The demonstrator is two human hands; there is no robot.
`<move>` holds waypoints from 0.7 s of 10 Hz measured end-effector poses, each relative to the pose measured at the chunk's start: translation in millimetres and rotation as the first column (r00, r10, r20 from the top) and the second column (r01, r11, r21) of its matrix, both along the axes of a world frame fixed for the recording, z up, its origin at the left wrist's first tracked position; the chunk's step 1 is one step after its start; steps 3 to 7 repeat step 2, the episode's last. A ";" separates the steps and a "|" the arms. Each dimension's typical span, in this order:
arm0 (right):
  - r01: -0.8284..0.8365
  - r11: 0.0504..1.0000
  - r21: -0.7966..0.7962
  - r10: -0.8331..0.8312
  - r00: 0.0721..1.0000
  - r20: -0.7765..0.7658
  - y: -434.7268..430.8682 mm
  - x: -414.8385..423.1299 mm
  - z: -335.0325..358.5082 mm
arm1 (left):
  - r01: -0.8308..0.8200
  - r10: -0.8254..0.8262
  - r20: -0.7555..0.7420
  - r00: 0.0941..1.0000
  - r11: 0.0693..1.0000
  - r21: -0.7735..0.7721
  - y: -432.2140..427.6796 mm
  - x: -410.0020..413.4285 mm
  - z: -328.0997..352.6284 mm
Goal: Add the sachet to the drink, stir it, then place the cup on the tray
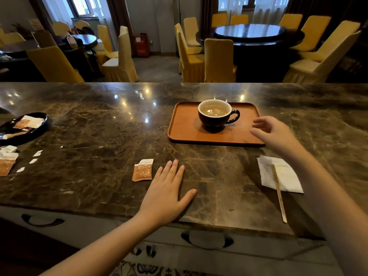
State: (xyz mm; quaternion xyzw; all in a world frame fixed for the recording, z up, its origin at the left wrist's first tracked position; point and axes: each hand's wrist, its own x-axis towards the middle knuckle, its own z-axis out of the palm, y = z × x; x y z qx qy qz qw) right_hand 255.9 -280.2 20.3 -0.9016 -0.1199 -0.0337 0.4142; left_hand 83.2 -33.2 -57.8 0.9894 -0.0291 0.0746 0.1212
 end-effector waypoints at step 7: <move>-0.114 0.993 0.043 0.108 0.987 0.119 -47.4 -117.7 65.7 | 0.017 0.002 0.137 0.991 0.990 -0.139 -0.5 -6.1 3.7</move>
